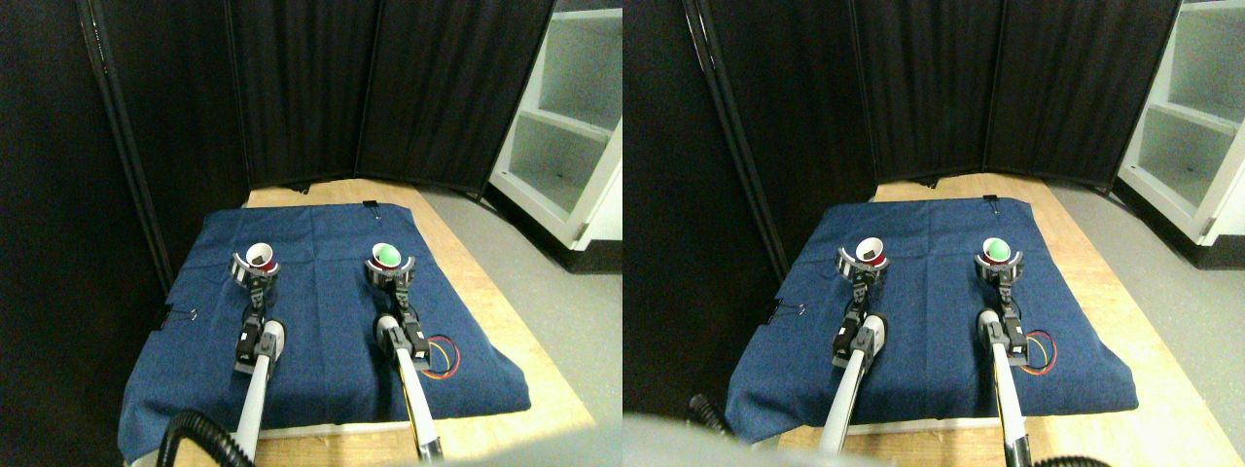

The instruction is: Pour (bimanual)

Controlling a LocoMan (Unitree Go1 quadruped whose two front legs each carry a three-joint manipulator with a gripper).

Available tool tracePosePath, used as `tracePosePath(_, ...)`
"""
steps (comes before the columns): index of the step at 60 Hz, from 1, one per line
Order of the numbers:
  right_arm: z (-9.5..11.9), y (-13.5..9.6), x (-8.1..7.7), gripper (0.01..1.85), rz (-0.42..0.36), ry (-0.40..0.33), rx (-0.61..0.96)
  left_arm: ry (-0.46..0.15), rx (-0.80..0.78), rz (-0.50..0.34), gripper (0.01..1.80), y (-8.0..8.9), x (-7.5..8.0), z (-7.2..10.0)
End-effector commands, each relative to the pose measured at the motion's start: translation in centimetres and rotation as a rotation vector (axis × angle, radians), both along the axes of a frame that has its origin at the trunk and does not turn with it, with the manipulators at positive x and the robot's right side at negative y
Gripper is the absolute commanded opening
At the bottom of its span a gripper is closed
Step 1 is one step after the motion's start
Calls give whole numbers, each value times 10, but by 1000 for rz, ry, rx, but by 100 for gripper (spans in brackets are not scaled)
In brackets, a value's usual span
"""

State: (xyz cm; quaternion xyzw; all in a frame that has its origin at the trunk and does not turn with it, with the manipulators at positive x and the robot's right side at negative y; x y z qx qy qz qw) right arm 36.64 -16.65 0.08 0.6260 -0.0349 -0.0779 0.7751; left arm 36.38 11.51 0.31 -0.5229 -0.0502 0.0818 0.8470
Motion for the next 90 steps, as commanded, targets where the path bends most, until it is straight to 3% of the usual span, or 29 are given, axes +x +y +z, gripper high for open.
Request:
tracePosePath(1, 8, 1, 0, 91, 10, -36, 7, -19, -7, -2, 103, -4, 1, 2)
tracePosePath(17, 7, 2, -1, 94, 17, -36, 32, 20, -43, -2, 109, -6, 4, -15)
tracePosePath(33, 3, 2, -2, 95, 22, -44, 97, 11, -54, 21, 106, -3, 9, -29)
tracePosePath(44, -2, 0, 1, 96, -5, -44, 104, 9, -55, 28, 105, 1, 11, -29)
tracePosePath(66, -4, -1, 2, 100, 13, -38, 146, -19, -90, 4, 105, 8, 11, -26)
tracePosePath(90, -9, -2, 11, 106, -3, -15, 181, -35, -132, 17, 108, 14, 25, -39)
